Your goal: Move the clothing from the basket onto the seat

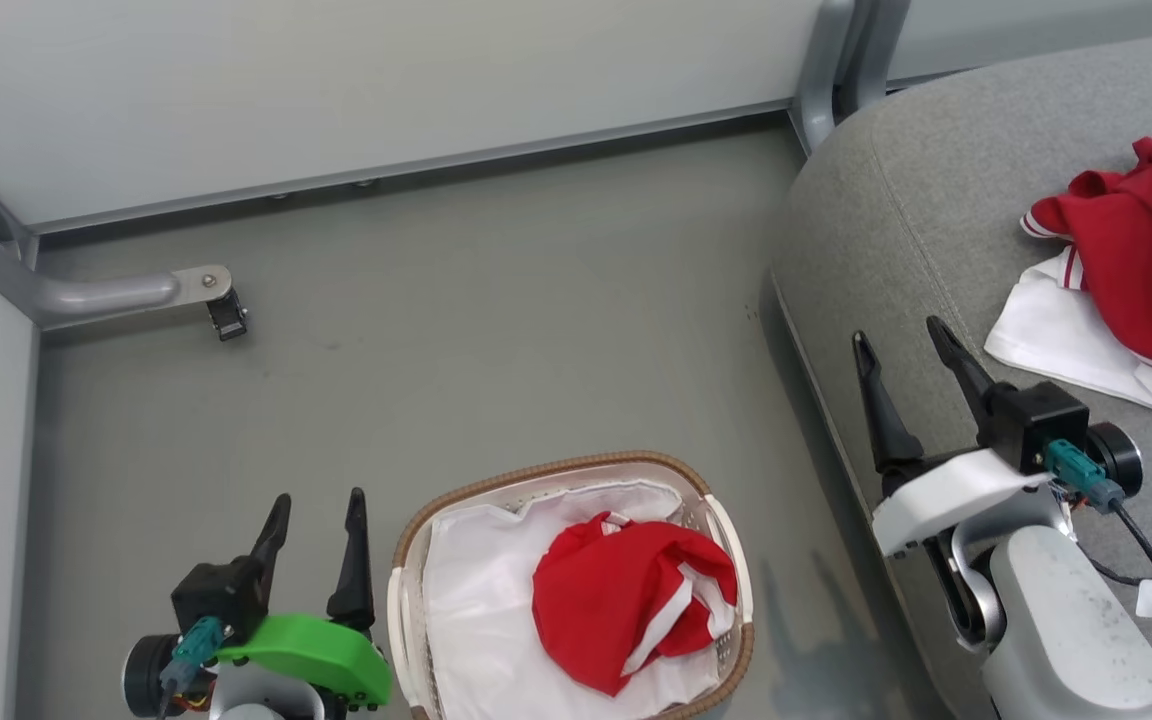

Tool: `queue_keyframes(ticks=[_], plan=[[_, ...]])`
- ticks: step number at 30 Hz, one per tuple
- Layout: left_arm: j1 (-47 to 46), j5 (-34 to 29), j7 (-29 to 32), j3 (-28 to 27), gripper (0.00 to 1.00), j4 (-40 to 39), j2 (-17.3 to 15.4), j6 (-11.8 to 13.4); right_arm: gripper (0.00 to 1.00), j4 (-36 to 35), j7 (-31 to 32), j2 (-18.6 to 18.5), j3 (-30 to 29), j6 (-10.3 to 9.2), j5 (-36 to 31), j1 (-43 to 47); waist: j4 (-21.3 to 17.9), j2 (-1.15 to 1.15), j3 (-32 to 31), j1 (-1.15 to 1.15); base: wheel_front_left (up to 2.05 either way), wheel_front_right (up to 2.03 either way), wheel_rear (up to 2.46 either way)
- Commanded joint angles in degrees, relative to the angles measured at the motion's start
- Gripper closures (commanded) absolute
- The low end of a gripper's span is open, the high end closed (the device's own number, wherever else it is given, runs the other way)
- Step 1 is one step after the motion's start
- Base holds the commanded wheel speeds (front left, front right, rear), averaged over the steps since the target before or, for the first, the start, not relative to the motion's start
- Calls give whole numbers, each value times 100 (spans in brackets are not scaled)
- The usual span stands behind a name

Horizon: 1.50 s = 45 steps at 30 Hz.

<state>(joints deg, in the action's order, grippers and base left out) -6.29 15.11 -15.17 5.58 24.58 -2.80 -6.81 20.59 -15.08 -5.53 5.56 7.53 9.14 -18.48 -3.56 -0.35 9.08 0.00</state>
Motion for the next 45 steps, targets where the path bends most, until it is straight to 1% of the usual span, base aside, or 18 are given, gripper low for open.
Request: queue_keyframes(ticks=[1,6,10,17,20,28,34,40,45], plan=[[-176,78,3,118,0,97,-21,-25,0,-76,-13,-39,22,-8,59,-149,-234,35,363,0,0,0,0],[-629,129,3,556,0,450,-22,-61,0,-314,-13,-103,130,-8,69,-554,-547,35,871,0,0,0,0],[-1021,171,3,914,0,804,-25,-72,0,-541,-13,-138,80,-8,123,-876,-787,35,1286,0,0,0,0],[-1767,377,3,1735,0,1458,-32,-73,0,-937,-13,-42,-219,-8,206,-1261,-1087,35,1919,0,0,0,0],[-2036,495,3,2090,0,1762,-28,-74,0,-1062,-12,27,-228,-8,212,-1337,-1189,35,2124,0,0,0,0],[-2764,886,4,3116,0,2522,-28,-75,0,-1219,-13,97,-98,-8,104,-1517,-1346,35,2661,0,0,0,0],[-3210,1347,4,3874,0,3041,-29,-74,0,-1252,-13,102,-121,-8,66,-1608,-1371,35,3000,0,0,0,0],[-3531,1650,3,4333,0,3331,-32,-75,0,-1349,-13,109,-131,-8,29,-1646,-1390,35,3271,0,0,0,0],[-3820,1680,3,4527,0,3651,-28,-74,0,-1475,-13,117,-145,-8,13,-1729,-1421,35,3490,0,0,0,0]])
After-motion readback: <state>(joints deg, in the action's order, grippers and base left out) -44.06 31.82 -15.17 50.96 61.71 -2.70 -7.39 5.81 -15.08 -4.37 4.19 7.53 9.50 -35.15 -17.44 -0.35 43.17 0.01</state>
